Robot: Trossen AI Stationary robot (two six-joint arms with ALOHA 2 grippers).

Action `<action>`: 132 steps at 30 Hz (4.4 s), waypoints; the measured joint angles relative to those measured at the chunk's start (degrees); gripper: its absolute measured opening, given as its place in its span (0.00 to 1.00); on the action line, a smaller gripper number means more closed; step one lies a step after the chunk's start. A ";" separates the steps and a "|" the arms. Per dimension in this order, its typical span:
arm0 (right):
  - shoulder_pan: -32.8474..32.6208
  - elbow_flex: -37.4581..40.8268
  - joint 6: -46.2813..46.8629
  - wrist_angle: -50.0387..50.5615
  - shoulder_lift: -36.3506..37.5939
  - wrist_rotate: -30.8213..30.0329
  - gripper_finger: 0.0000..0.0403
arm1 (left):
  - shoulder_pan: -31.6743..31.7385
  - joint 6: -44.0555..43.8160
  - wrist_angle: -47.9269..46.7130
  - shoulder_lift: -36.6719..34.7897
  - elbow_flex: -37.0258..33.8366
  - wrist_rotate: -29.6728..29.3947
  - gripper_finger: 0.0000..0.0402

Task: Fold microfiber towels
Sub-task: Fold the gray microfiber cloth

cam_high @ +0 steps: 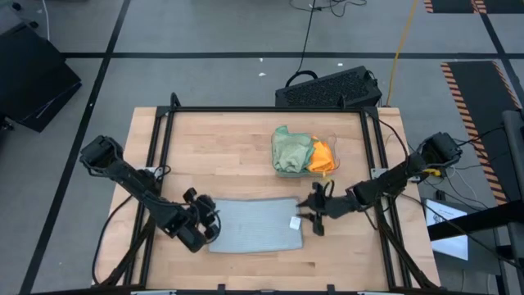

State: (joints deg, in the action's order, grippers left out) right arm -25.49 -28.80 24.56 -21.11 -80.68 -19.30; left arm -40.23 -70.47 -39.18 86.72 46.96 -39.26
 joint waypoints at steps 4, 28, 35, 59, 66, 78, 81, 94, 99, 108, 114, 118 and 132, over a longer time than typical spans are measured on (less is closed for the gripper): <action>-4.69 -0.01 1.04 -3.47 -1.58 -1.30 0.35 | -2.94 5.50 10.71 1.16 0.04 0.06 0.34; -11.69 -2.08 3.39 -18.94 -16.66 -9.26 0.35 | -7.40 14.51 18.47 18.60 11.23 -1.98 0.61; -11.23 -2.08 -0.75 -14.55 -15.97 -8.99 0.35 | -1.07 34.20 37.84 19.09 11.23 -2.31 0.65; -13.06 6.27 -2.21 14.86 12.83 -6.00 0.35 | 11.25 55.34 33.19 45.64 52.20 13.61 0.60; -14.40 9.16 -0.17 14.59 17.93 -6.13 0.35 | 12.88 53.95 34.27 50.71 54.82 14.73 0.60; -14.39 9.48 -0.74 11.86 17.77 -6.34 0.35 | 15.32 53.23 37.76 54.66 54.86 17.84 0.54; -14.39 9.49 -1.21 11.34 17.75 -6.35 0.35 | 15.37 51.88 35.72 54.68 54.93 16.80 0.42; -14.39 9.46 -8.17 -5.03 9.10 -7.82 0.35 | 12.56 51.52 28.34 49.89 54.53 19.61 0.06; -14.37 8.43 -17.36 -15.82 -0.42 -7.38 0.43 | 10.42 51.12 23.48 45.40 54.64 16.64 0.03; -11.40 0.15 -29.19 -19.33 -14.16 -0.48 0.64 | 7.71 48.88 16.72 41.46 54.64 14.66 0.04; -10.78 -3.23 -34.90 -18.87 -20.25 0.33 0.62 | 6.65 46.27 13.69 41.09 54.62 13.05 0.04; -10.82 -3.30 -33.33 -18.65 -21.74 1.48 0.58 | 6.10 45.94 13.13 41.09 54.62 12.98 0.05; -9.31 -3.34 -36.80 -16.02 -22.05 -2.82 0.28 | 4.88 45.95 11.95 41.09 54.64 12.20 0.02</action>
State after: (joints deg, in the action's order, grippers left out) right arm -34.80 -32.14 -12.23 -37.12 -102.74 -22.12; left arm -35.35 -24.52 -27.23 127.81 101.60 -27.06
